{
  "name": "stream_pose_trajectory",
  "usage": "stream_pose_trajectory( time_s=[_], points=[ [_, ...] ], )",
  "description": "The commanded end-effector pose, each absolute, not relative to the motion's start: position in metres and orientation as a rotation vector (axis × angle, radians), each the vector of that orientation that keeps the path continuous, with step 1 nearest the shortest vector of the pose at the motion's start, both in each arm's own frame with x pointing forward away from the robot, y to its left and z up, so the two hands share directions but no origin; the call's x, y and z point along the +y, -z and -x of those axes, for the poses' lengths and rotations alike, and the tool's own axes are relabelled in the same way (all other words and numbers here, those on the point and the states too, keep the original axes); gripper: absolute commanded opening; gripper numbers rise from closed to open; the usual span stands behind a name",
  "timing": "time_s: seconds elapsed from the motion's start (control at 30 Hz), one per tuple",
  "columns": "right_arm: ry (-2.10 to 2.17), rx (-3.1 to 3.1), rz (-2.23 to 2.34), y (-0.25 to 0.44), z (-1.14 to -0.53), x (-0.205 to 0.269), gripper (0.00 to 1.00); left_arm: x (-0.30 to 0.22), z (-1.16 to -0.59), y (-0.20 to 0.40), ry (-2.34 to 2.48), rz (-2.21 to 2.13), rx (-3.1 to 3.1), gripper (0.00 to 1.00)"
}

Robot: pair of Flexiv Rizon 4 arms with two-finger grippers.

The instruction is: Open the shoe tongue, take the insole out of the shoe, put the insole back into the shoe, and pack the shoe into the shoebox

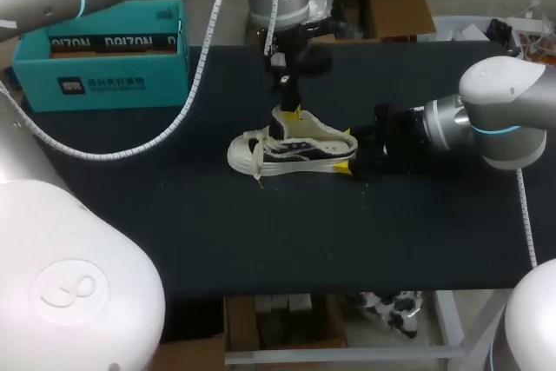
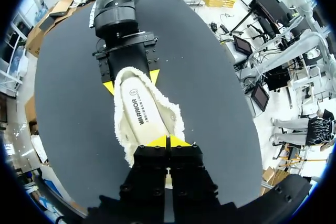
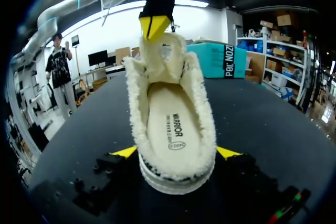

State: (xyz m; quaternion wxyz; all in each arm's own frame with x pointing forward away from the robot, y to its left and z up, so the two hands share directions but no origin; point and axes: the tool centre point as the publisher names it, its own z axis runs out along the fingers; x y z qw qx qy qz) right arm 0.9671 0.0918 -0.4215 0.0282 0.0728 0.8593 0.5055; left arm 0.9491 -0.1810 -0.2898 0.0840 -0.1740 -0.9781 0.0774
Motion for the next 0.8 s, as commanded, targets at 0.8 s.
stream_pose_trajectory(
  time_s=[0.8],
  points=[
    [-1.568, 2.649, -0.220, 0.425, -0.968, 0.091, 0.00, -0.188, -0.934, 0.370, -0.129, 0.296, -2.931, 0.00]
  ],
)
